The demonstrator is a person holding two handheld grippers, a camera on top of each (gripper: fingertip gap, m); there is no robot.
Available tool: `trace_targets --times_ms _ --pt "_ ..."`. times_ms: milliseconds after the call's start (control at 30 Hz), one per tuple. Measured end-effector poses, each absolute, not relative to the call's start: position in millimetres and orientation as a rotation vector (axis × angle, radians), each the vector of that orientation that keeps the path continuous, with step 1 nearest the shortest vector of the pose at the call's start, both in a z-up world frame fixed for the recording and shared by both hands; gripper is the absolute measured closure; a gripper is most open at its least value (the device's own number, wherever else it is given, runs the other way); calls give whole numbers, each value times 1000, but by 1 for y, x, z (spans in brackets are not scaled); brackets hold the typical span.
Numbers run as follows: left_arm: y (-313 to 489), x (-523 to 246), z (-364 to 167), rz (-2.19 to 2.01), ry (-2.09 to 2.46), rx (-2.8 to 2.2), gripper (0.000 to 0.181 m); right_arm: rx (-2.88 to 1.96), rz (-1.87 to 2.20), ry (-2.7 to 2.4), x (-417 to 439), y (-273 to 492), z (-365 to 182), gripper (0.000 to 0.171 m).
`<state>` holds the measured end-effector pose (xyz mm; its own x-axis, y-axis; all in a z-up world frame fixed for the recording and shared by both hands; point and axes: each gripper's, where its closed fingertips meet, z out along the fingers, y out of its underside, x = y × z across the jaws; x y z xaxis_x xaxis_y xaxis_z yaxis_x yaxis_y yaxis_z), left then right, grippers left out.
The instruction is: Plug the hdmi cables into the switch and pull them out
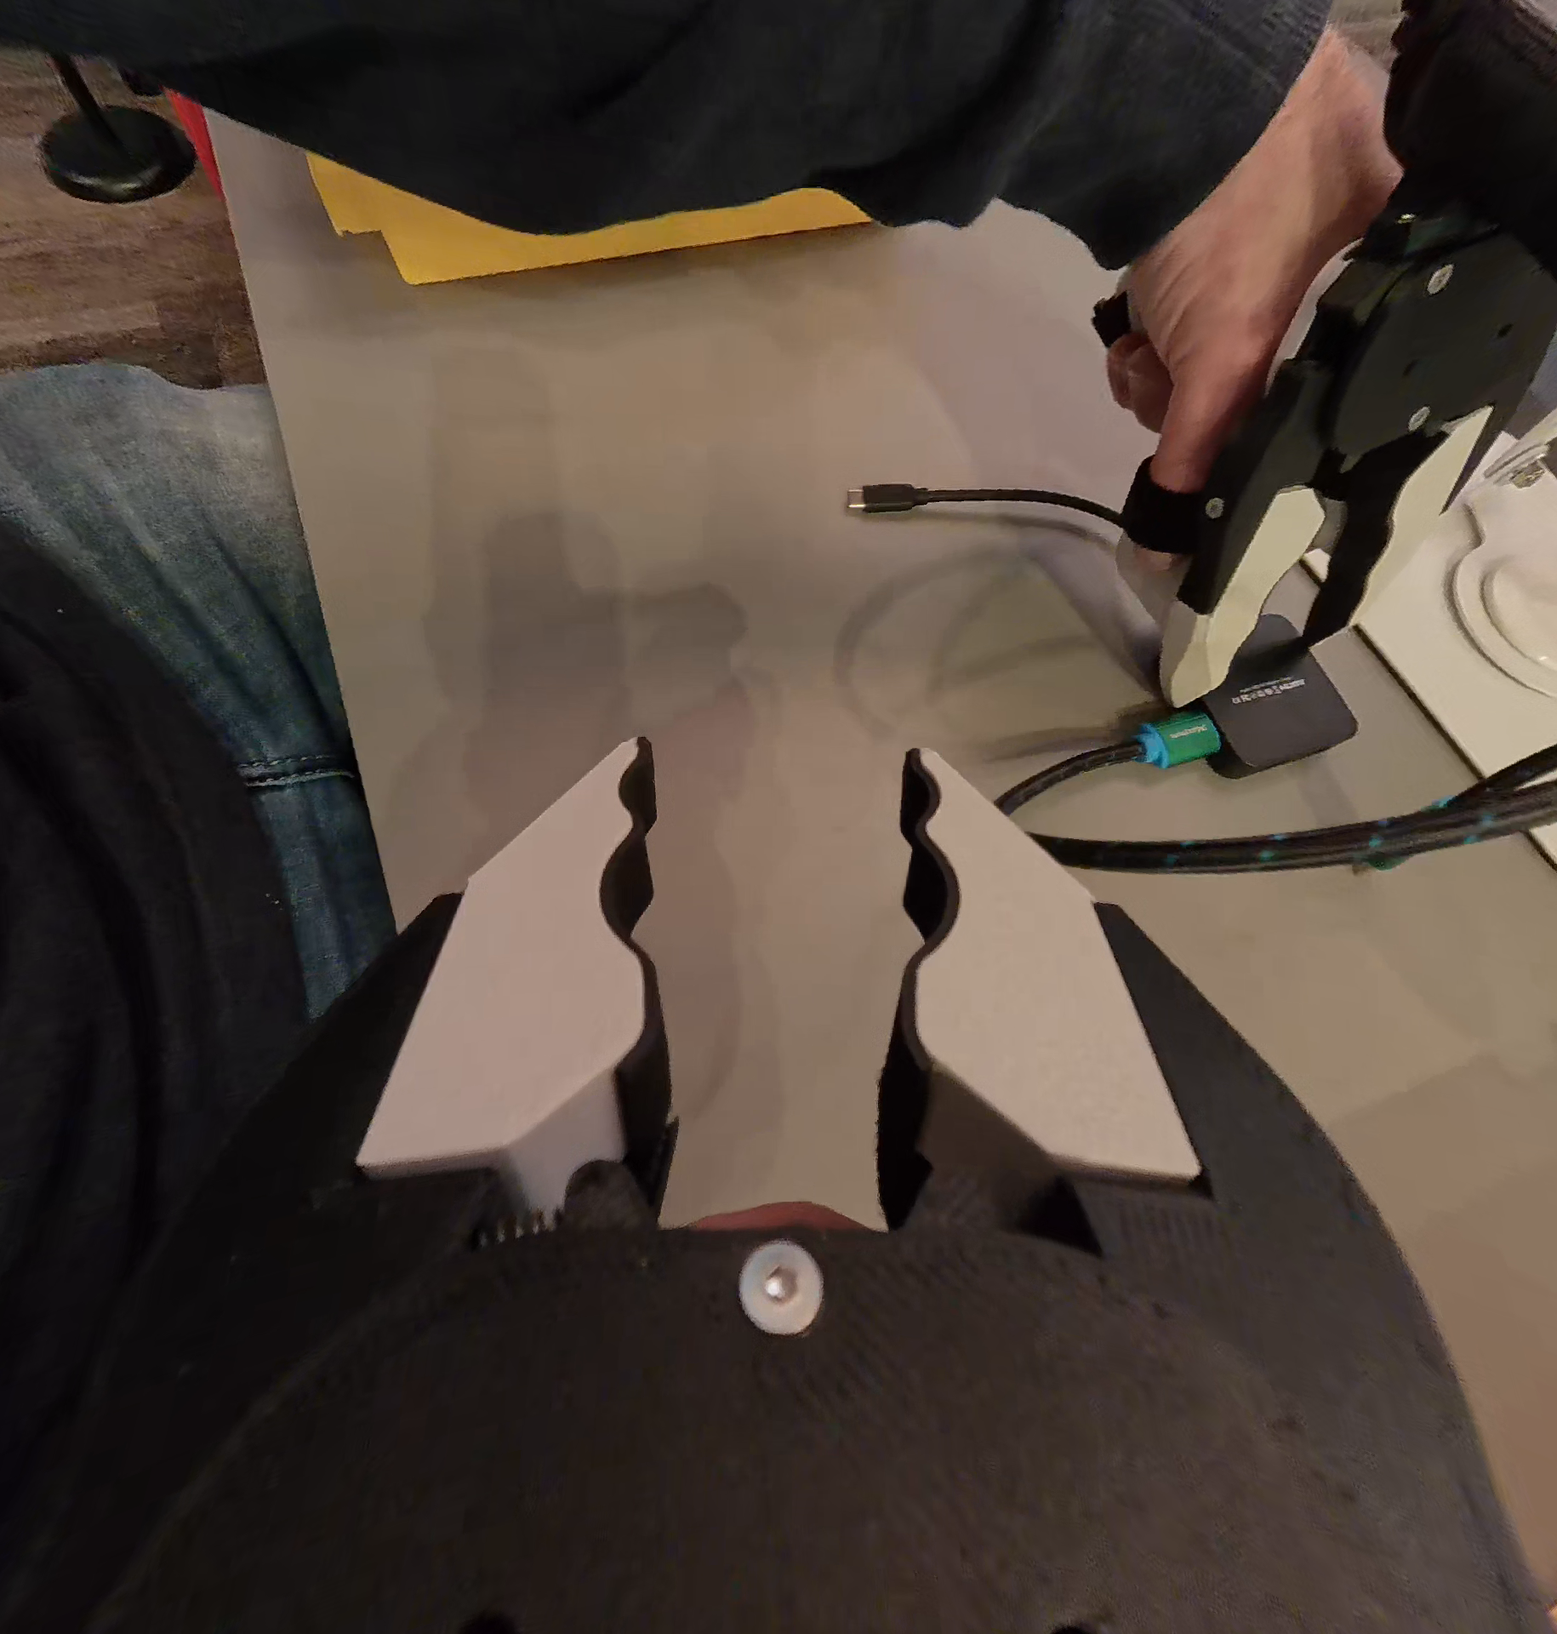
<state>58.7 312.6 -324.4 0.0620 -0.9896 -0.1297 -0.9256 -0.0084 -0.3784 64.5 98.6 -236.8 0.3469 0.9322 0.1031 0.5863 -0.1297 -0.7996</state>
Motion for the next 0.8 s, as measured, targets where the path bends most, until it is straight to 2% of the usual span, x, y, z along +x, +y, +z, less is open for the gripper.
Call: trace_targets --times_ms 267,300,367,400,467,567,667,800 --pt "289 45 -324 -131 1706 -2172 124 -1857 526 -1292 61 118 -242 113" --pt "281 46 -320 -154 1658 -2186 154 -1870 515 -1285 64 122 -245 111" --pt "267 44 -315 -166 1603 -2215 143 -1902 496 -1268 71 132 -254 111" --pt "265 42 -314 -147 1580 -2213 126 -1921 497 -1260 74 135 -259 111" --pt "273 34 -317 -38 1585 -2178 110 -1937 531 -1246 75 136 -263 111" --pt "285 31 -322 -13 1639 -2139 103 -1935 546 -1259 72 132 -263 111" --pt "292 38 -327 -162 1672 -2185 98 -1928 542 -1270 71 129 -262 111" --pt "313 37 -326 -178 1703 -2175 109 -1932 554 -1261 73 128 -264 111"
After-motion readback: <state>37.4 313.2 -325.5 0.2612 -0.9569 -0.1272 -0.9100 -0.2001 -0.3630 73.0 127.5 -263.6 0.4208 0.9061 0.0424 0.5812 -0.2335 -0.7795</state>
